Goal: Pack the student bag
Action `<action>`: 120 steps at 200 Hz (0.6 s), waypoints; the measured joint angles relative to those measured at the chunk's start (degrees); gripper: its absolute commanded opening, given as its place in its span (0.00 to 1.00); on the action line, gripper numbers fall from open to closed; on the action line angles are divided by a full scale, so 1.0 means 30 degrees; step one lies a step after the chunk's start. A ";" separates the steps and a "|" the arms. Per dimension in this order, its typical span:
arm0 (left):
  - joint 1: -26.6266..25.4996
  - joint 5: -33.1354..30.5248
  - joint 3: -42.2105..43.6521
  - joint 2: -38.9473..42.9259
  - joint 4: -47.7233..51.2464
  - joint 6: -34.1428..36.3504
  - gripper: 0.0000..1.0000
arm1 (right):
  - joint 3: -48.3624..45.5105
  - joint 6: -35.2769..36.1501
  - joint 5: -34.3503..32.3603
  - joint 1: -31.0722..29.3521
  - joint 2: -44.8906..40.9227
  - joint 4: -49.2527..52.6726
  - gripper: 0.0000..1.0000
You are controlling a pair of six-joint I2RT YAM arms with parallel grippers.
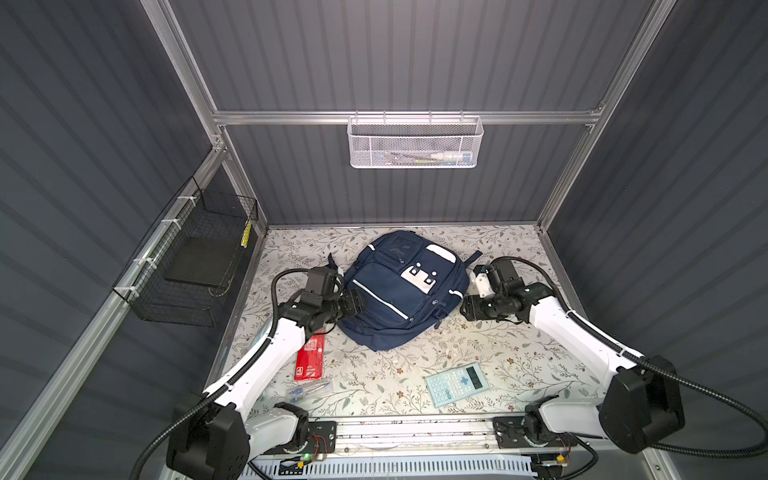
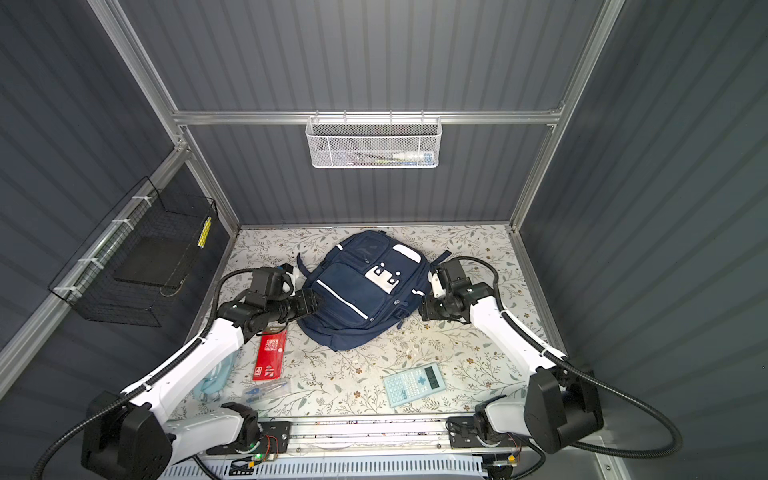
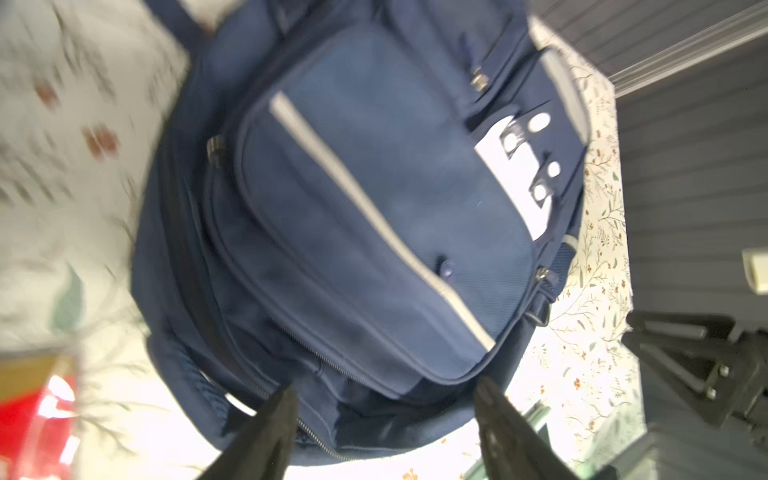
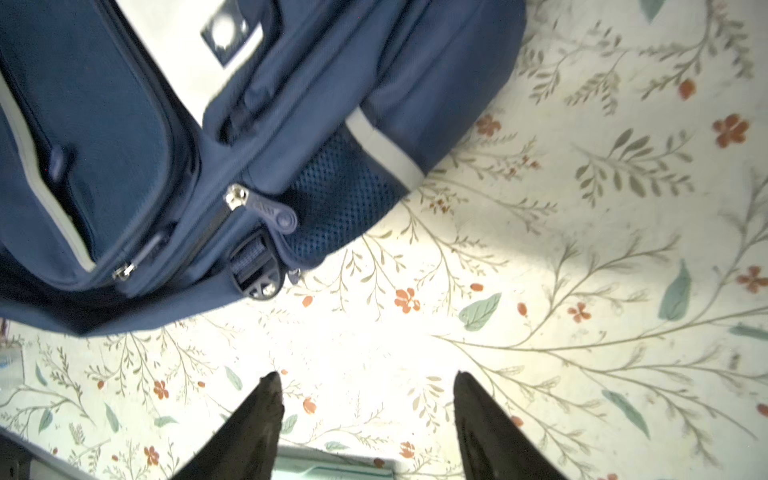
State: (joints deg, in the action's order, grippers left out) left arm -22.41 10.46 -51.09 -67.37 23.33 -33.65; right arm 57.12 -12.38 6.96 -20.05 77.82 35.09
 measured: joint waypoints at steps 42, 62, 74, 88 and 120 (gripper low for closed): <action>-0.4022 -0.0641 -0.1049 -0.1464 -0.1268 -0.0546 0.62 | 0.4816 0.0852 -0.0648 0.1005 0.5588 -0.1020 0.71; -0.5027 -0.0495 -0.0321 -0.3286 -0.2514 -0.1086 0.56 | 0.6601 0.0969 -0.0692 0.1290 0.7861 -0.1413 0.71; -0.4991 -0.0801 0.0262 -0.4218 -0.2681 -0.1188 0.56 | 0.7563 0.1005 -0.0685 0.1290 0.9187 -0.1151 0.69; -0.4962 -0.1326 0.0590 -0.5202 -0.2637 -0.1188 0.57 | 0.7905 0.0911 -0.0634 0.1282 1.0236 -0.0969 0.65; -0.4495 -0.2521 0.0634 -0.5748 -0.2652 -0.0619 0.57 | 0.5115 0.0364 0.0168 0.1100 0.9435 -0.0823 0.58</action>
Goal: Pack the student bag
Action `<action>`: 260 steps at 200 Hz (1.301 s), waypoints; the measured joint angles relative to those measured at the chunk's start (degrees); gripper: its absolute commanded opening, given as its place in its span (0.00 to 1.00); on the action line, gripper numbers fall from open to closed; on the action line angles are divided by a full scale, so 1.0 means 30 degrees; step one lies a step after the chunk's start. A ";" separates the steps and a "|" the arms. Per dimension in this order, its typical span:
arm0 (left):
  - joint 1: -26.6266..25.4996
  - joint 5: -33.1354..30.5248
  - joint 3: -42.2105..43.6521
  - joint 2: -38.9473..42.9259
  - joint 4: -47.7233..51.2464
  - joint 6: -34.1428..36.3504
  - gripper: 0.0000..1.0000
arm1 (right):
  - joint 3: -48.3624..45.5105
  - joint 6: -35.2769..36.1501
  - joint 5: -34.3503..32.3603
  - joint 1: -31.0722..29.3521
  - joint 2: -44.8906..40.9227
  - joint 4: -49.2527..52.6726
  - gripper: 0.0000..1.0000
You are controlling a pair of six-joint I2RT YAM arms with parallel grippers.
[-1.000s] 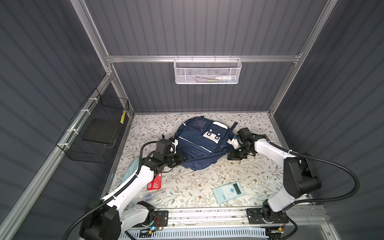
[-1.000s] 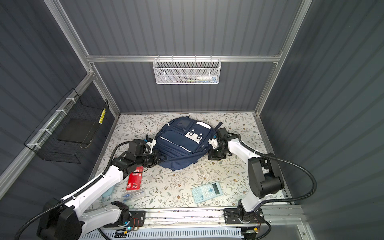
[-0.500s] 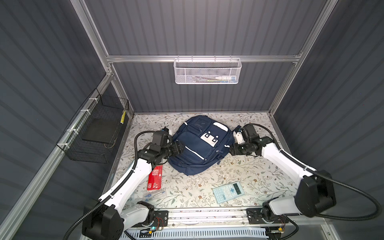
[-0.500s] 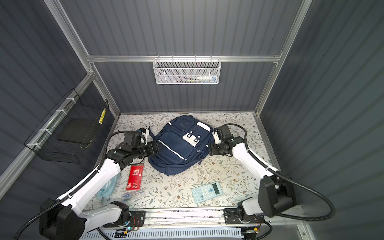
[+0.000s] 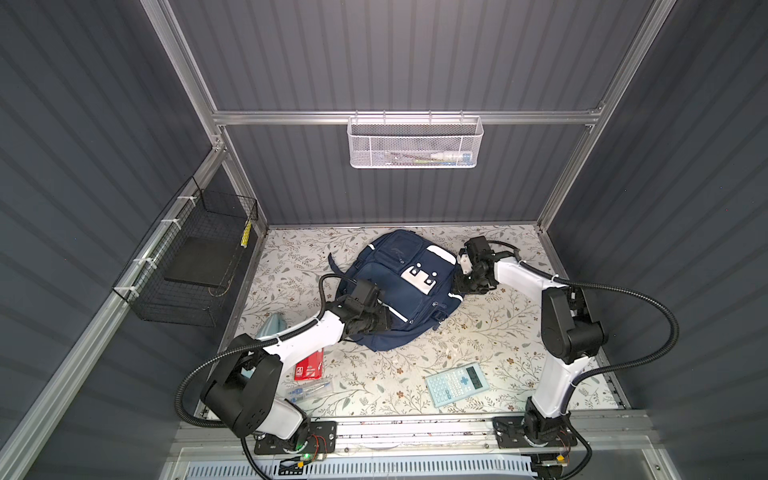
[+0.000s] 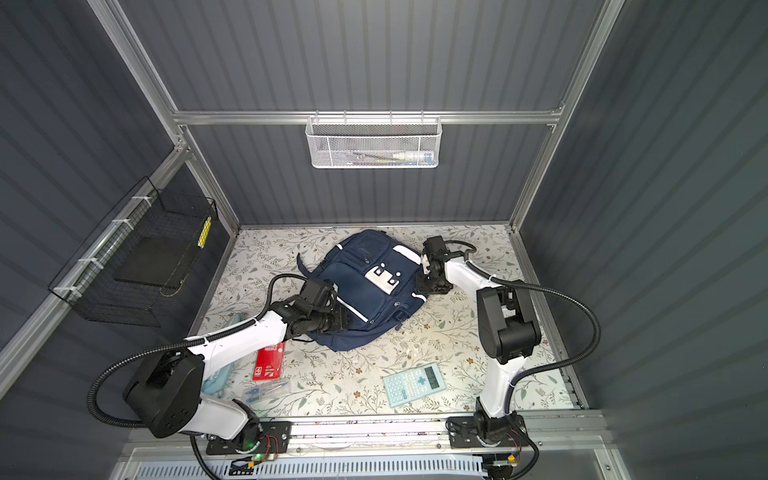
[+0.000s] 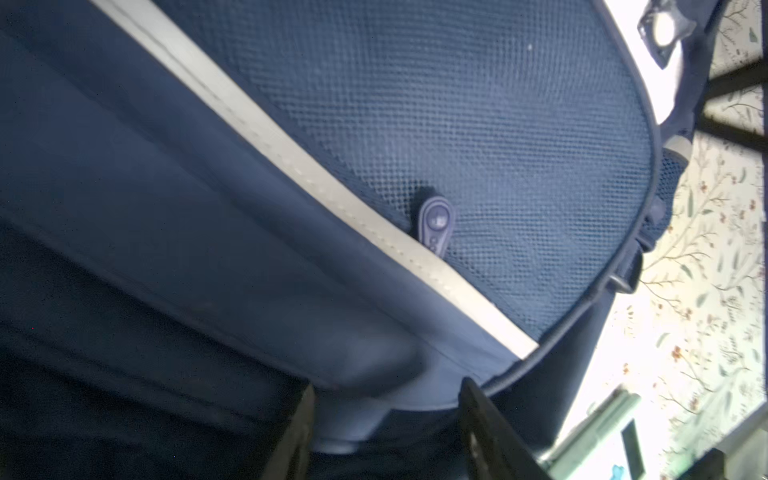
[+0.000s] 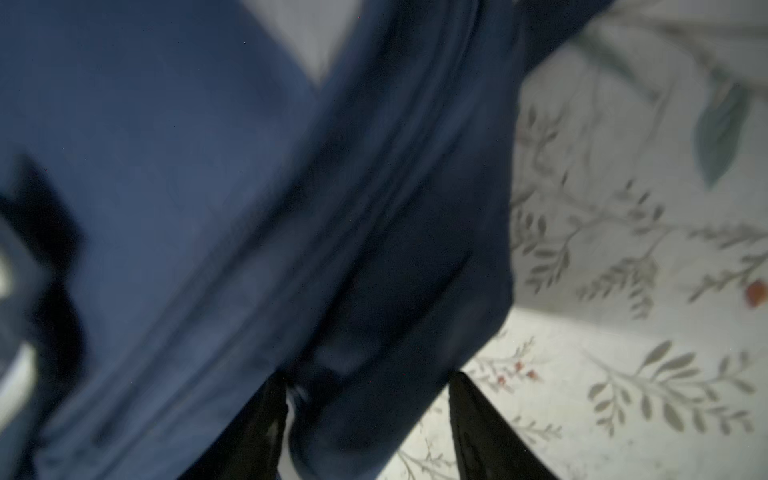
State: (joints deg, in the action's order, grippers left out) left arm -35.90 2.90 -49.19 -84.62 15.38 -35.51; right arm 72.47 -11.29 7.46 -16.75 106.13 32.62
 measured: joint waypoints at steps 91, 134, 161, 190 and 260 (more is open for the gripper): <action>0.3971 -0.1158 -0.3803 -0.3534 0.0466 0.2790 0.59 | -0.4124 -0.1333 0.1355 -0.2521 -0.6863 0.0882 0.77; 0.1785 -0.1515 -0.2834 -0.2302 0.0379 0.2120 0.69 | 0.0510 -0.1297 0.1013 0.0743 -0.2681 0.0291 0.82; 0.1974 -0.1406 -0.1880 -0.2492 -0.0328 0.1974 0.64 | 0.3716 -0.0780 0.1173 0.1129 0.1020 -0.0262 0.82; 0.2776 -0.1231 -0.1865 -0.3264 -0.1341 0.2040 0.43 | 0.5158 -0.0583 0.2514 0.1355 0.3249 -0.0437 0.65; 0.5282 -0.1559 -0.3614 -0.4656 -0.0896 0.2980 0.39 | -0.0291 -0.2579 0.2987 -0.0605 0.0007 -0.2841 0.35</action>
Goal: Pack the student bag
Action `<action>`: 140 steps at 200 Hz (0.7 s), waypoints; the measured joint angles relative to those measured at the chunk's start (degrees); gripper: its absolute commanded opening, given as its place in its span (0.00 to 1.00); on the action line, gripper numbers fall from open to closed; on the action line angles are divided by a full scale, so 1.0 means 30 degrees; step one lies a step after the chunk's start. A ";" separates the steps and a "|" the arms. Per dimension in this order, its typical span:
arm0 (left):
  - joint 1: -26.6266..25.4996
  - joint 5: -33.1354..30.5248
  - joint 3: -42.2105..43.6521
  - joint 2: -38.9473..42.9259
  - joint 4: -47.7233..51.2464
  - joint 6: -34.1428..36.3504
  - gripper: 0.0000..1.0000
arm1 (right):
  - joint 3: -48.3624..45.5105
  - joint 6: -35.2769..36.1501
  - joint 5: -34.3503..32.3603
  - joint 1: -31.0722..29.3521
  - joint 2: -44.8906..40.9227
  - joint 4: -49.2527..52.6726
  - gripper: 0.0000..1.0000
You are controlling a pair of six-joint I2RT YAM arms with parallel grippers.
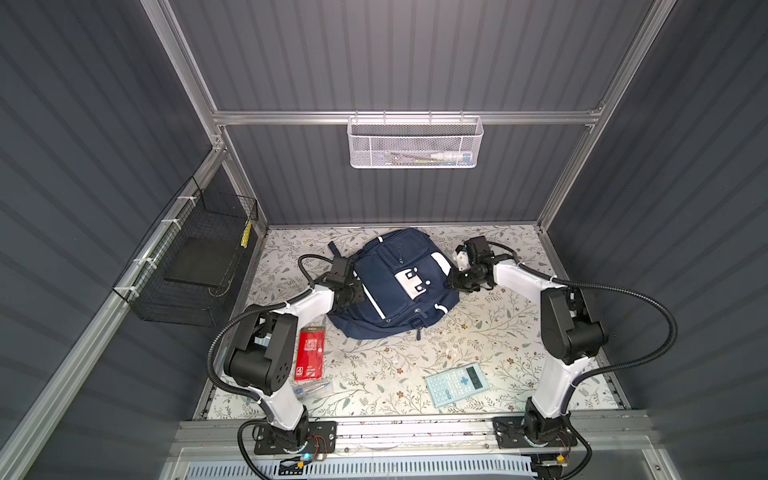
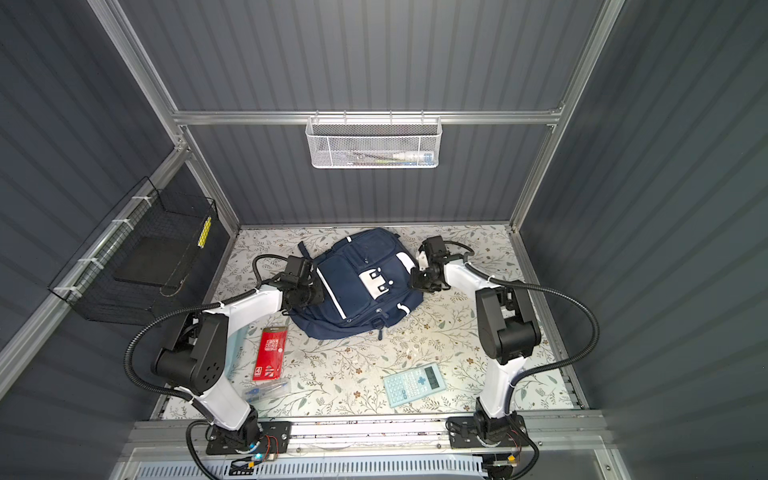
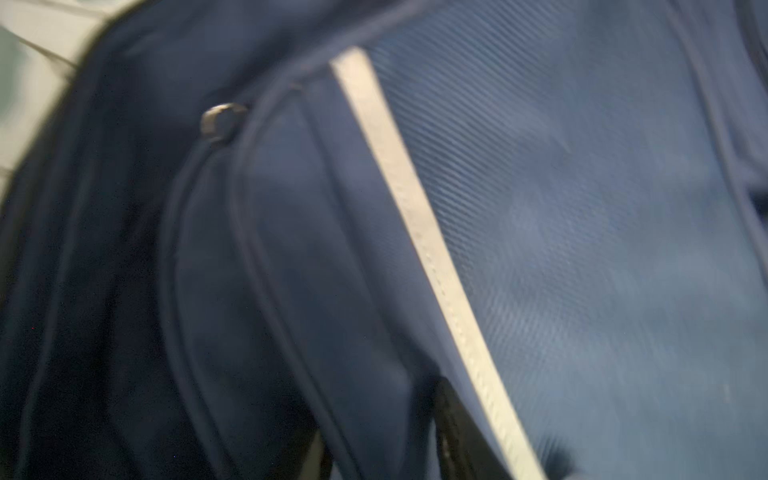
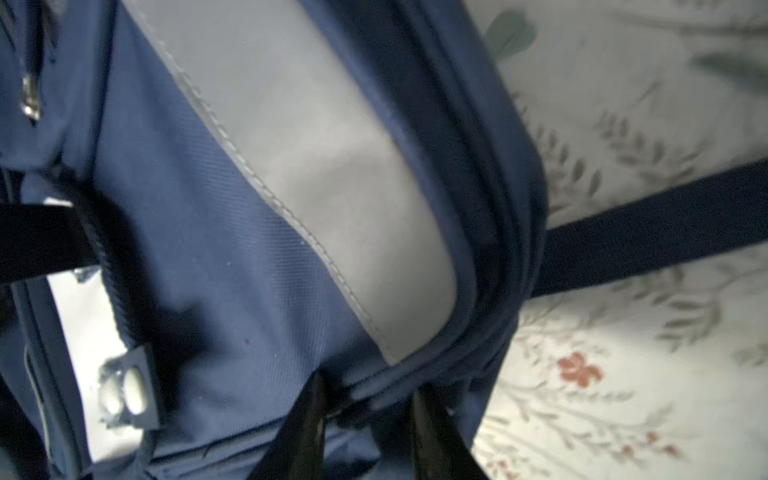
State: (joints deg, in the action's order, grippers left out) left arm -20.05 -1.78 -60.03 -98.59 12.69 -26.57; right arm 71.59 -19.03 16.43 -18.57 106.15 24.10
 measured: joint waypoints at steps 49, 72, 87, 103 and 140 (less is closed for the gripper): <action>0.0321 -0.0095 -0.2484 -0.1020 0.0699 0.0838 0.73 | -0.2965 -0.0372 -0.0743 -0.2455 -0.3228 0.1880 0.66; 0.0029 -0.0219 -0.2688 -0.0211 0.1523 0.1311 0.79 | -0.2892 0.0845 -0.1829 -0.3031 -0.4852 0.2943 0.69; -0.0095 -0.0306 -0.2565 0.1086 0.2273 0.1443 0.78 | -0.2521 0.2535 -0.2725 -0.3322 -0.6105 0.3060 0.69; -0.0444 -0.0379 -0.2288 0.2987 0.2936 0.1443 0.73 | -0.1843 0.4546 -0.2907 -0.3512 -0.6914 0.2776 0.69; -0.3942 0.1195 0.0277 0.6827 0.1785 -0.0401 0.62 | 0.0036 0.9202 -0.1792 -0.3854 -0.6105 0.2149 0.70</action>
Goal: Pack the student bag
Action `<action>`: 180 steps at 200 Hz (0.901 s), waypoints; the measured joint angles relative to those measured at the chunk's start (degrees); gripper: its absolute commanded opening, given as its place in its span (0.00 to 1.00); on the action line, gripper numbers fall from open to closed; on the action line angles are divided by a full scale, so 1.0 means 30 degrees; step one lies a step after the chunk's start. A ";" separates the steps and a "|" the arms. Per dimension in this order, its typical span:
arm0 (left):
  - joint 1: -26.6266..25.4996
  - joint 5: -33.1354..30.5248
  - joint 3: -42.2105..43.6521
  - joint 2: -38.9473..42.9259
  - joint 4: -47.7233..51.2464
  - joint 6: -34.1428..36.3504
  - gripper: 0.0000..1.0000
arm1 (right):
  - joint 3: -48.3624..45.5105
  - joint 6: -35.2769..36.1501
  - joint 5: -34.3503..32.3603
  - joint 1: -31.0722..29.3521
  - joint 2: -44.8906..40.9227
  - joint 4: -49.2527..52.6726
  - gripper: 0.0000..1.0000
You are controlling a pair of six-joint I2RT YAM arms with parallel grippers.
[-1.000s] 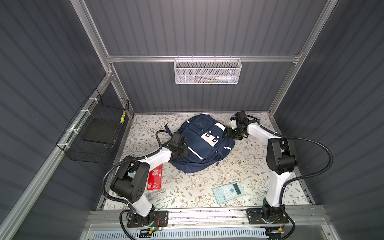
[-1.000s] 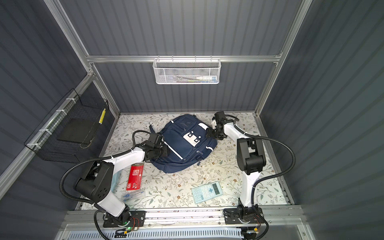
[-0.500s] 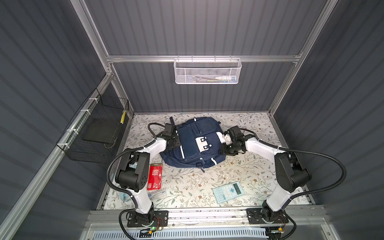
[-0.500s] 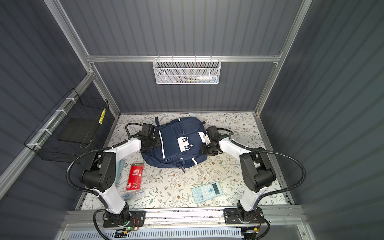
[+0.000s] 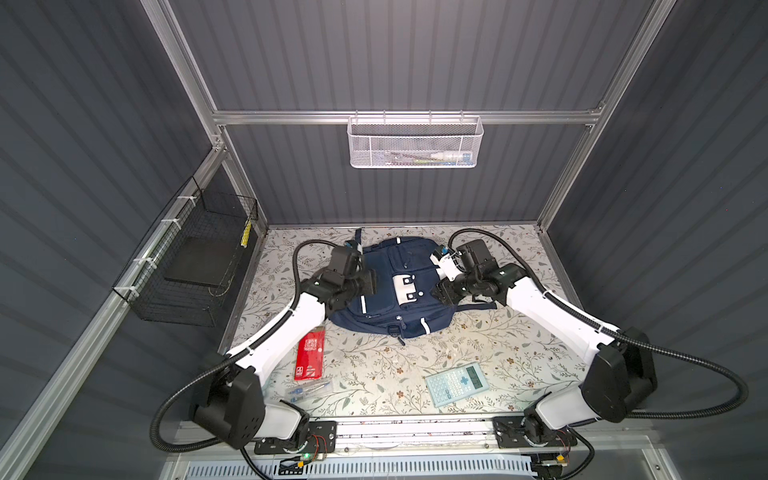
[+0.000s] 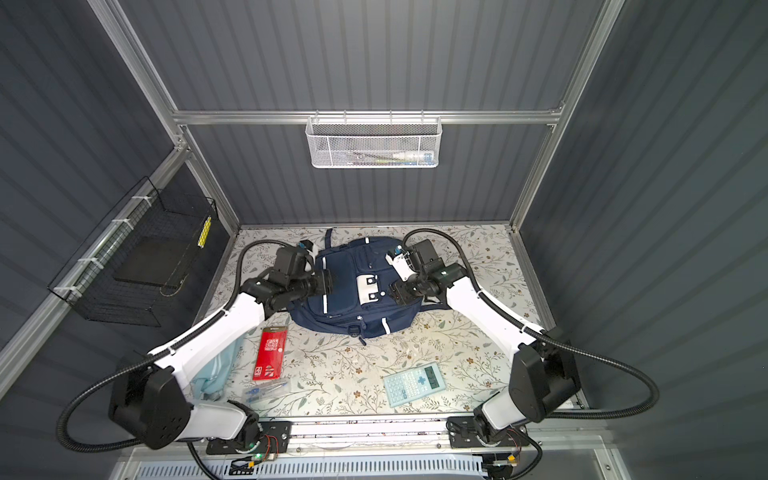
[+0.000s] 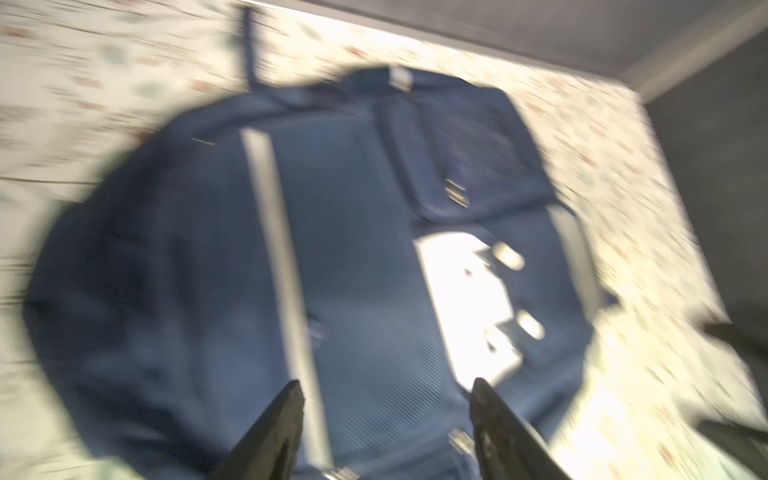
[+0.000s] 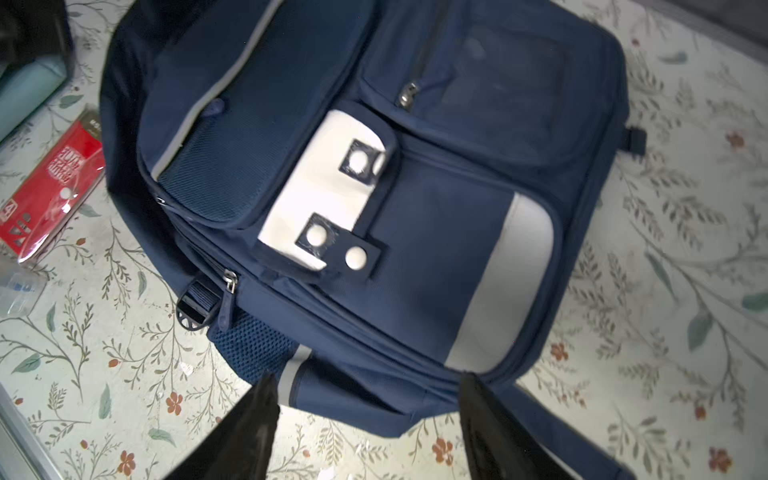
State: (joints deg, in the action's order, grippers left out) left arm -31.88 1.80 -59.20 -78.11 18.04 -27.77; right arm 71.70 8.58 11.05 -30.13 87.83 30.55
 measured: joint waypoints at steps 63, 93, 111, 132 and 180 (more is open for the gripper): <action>-0.3628 0.0517 0.3985 -0.1239 -0.3053 -0.3708 0.56 | 0.1967 0.5144 -0.0146 -0.1100 0.4524 0.1326 0.68; -0.4656 -0.0393 0.3526 -0.2696 -0.3563 -0.3920 0.55 | 0.1967 0.5450 -0.0401 -0.1224 0.5595 0.1712 0.67; -0.5260 -0.1435 0.2739 -0.3636 -0.3228 -0.3825 0.49 | 0.1967 0.5421 -0.0408 -0.1224 0.5581 0.1683 0.67; -0.5756 -0.3257 0.1545 -0.4962 -0.2251 -0.3606 0.49 | 0.1953 0.5224 -0.0357 -0.1246 0.5574 0.1625 0.66; -0.6193 -0.4918 0.0546 -0.6441 -0.1304 -0.3147 0.18 | 0.1311 0.4561 -0.0342 -0.1260 0.5384 0.0765 0.66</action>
State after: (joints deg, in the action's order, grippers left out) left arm -50.46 -12.95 -57.56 -97.43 14.13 -37.21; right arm 75.64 22.26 10.02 -33.91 103.98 32.84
